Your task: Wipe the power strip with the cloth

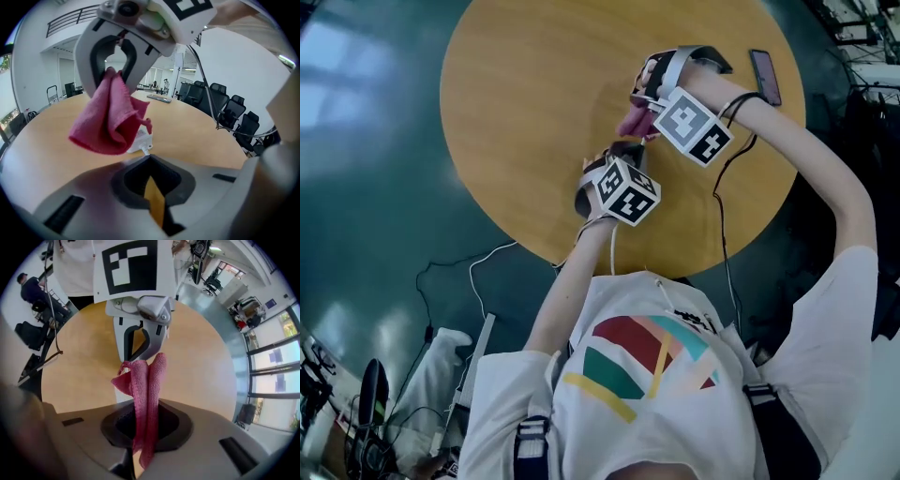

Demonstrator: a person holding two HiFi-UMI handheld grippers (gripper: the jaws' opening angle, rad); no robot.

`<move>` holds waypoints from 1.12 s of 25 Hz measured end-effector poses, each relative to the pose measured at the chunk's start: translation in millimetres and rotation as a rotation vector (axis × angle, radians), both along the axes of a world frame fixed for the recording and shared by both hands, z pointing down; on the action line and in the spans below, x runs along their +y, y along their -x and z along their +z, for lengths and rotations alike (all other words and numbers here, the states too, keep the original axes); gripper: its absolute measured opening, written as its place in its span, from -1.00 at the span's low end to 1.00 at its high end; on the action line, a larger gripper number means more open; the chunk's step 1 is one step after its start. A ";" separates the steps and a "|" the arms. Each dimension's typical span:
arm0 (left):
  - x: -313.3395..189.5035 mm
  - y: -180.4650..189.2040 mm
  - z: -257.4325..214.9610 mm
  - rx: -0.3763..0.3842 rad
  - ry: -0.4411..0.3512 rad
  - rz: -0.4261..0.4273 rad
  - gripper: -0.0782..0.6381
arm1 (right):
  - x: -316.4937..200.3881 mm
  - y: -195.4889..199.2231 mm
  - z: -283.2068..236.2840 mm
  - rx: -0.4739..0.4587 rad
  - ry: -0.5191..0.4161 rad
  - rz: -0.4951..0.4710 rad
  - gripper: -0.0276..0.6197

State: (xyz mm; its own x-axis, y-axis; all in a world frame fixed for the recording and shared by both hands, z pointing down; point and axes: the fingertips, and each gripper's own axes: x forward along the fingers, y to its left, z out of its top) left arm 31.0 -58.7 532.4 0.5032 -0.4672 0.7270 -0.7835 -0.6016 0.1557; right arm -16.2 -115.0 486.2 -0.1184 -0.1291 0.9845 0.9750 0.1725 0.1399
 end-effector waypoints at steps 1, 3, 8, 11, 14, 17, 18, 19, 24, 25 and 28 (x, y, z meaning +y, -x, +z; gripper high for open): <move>-2.1 1.8 0.1 0.003 -0.004 0.004 -0.70 | 3.6 7.8 2.1 0.017 0.027 -0.034 -0.79; -4.8 4.8 1.3 0.003 -0.015 0.018 -0.70 | 12.3 15.4 9.1 0.072 0.076 -0.099 -0.79; -8.3 8.8 -7.2 0.002 -0.033 0.025 -0.70 | 20.4 5.8 18.7 0.255 0.141 -0.211 -0.80; -5.8 14.8 -7.9 0.002 -0.036 0.024 -0.70 | 22.1 10.2 21.5 0.293 0.162 -0.234 -0.80; -2.7 21.4 -6.1 0.006 -0.034 0.023 -0.70 | 23.9 15.3 23.5 0.316 0.162 -0.261 -0.80; -6.6 21.3 -4.9 0.004 -0.035 0.021 -0.70 | 12.6 13.2 25.2 0.326 0.115 -0.306 -0.80; -8.0 20.3 -4.6 0.003 -0.036 0.021 -0.70 | 6.3 11.7 26.0 0.325 0.093 -0.316 -0.80; -8.8 19.0 -4.2 0.002 -0.037 0.019 -0.70 | -1.1 10.1 27.0 0.324 0.071 -0.319 -0.80; -6.0 11.6 -6.5 -0.002 -0.041 0.002 -0.70 | -49.9 0.5 28.8 0.309 -0.030 -0.250 -0.80; -5.1 11.6 -7.2 -0.002 -0.041 0.001 -0.70 | -60.6 -0.3 28.2 0.306 -0.049 -0.233 -0.80; -4.3 13.9 -8.0 -0.001 -0.041 0.000 -0.70 | -91.2 0.0 27.5 0.292 -0.098 -0.187 -0.80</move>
